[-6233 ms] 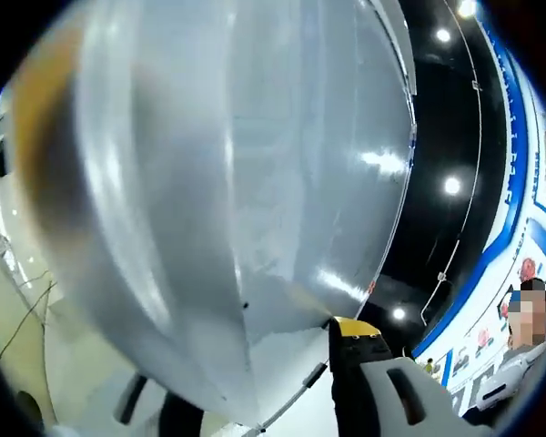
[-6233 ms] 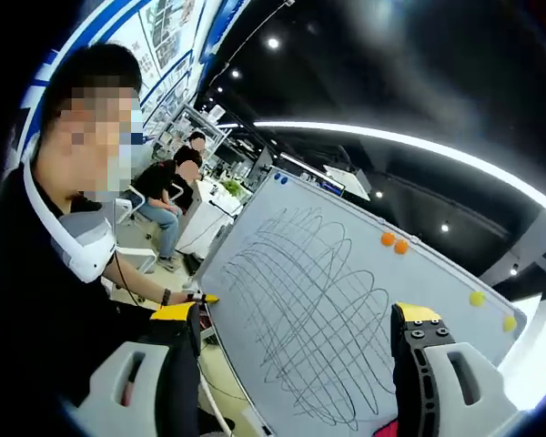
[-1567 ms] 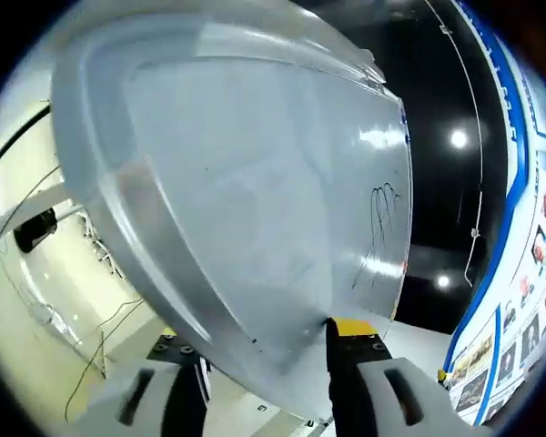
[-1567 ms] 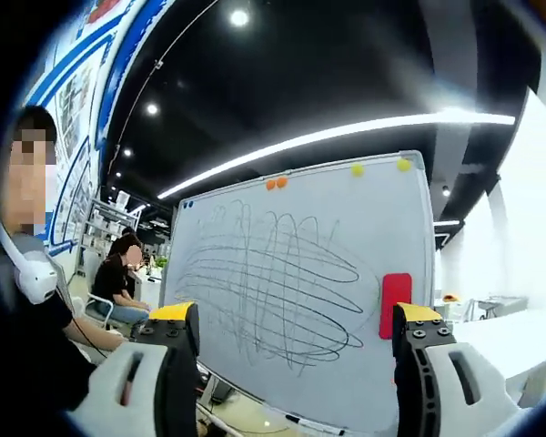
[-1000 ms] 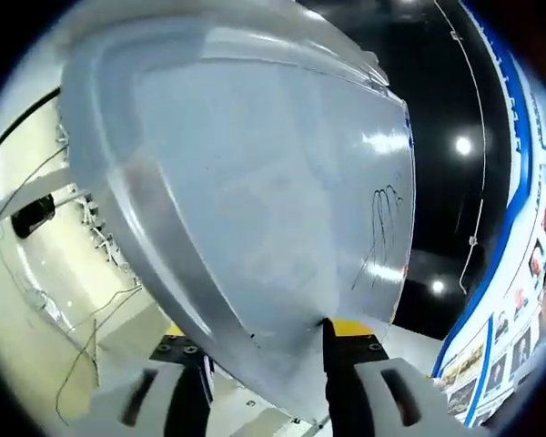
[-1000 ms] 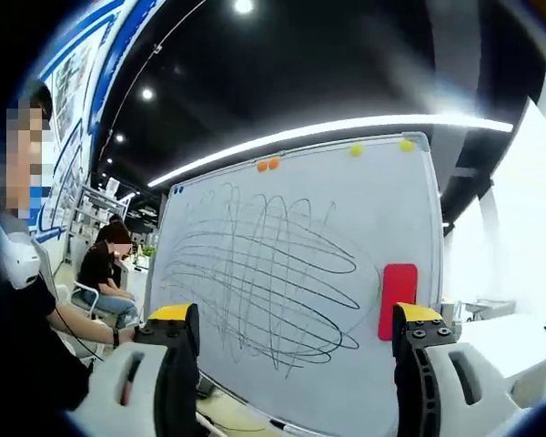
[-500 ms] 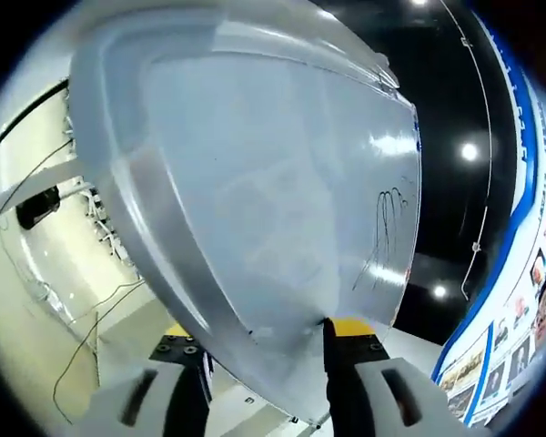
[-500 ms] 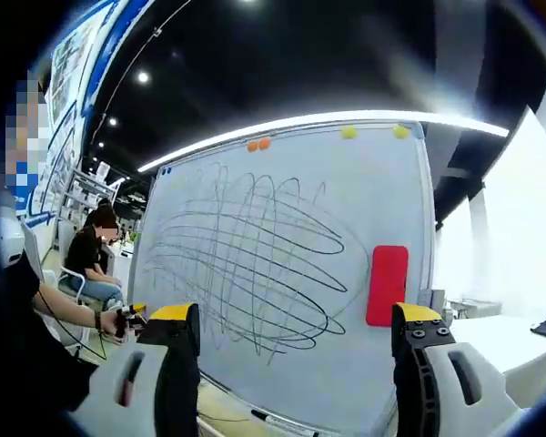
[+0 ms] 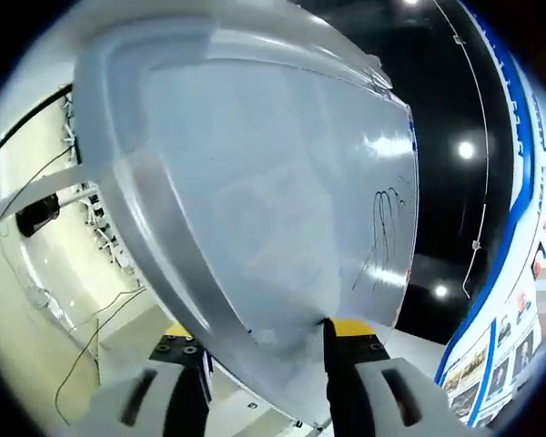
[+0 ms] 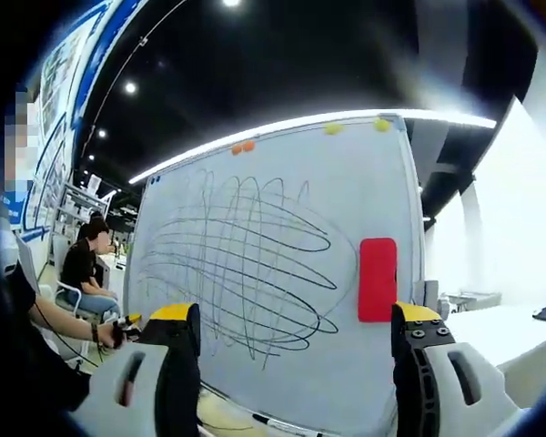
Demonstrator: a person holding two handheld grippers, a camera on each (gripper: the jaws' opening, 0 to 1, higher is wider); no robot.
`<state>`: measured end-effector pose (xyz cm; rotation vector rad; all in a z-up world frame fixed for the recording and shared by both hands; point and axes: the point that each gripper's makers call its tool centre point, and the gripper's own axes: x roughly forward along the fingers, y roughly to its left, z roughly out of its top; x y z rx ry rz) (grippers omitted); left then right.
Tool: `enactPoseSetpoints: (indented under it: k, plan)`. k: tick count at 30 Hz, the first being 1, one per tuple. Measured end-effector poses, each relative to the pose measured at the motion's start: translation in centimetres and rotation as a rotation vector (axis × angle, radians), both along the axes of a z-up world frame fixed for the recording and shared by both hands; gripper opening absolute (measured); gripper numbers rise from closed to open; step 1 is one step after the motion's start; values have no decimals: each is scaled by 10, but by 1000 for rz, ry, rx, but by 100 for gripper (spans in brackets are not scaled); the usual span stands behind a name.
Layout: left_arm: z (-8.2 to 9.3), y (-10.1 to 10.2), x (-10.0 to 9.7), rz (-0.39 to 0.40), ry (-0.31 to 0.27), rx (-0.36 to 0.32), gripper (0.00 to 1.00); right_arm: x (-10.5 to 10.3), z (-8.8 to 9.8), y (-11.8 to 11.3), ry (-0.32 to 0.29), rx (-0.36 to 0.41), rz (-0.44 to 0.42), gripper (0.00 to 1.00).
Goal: Wipe the writing off the whiteboard with the eraser
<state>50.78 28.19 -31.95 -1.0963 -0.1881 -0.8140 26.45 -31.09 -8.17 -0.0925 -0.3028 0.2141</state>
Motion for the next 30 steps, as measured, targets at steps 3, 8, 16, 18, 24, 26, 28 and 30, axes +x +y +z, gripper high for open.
enactPoseSetpoints:
  k: [3,8,16,18,24,26,28,30]
  plan:
    - [0,0,0,-1,5,6,50,-2,5,1,-20,-3,2,87]
    - [-1,1,1,-8,12,15,51,-3,8,1,-28,-1,-5,87]
    - [-1,2,1,-2,7,13,51,11,-1,-11,-9,32,-20,87]
    - [-1,2,2,0,6,13,51,15,-5,-13,-1,40,-23,87]
    - [-1,2,1,0,10,17,51,28,-22,-24,37,62,-38,86]
    - [-1,3,1,1,10,18,51,32,-27,-26,51,66,-42,86]
    - [-2,3,1,2,9,18,51,37,-35,-28,71,68,-48,86]
    - [-2,3,2,3,8,18,51,40,-39,-29,80,69,-53,86]
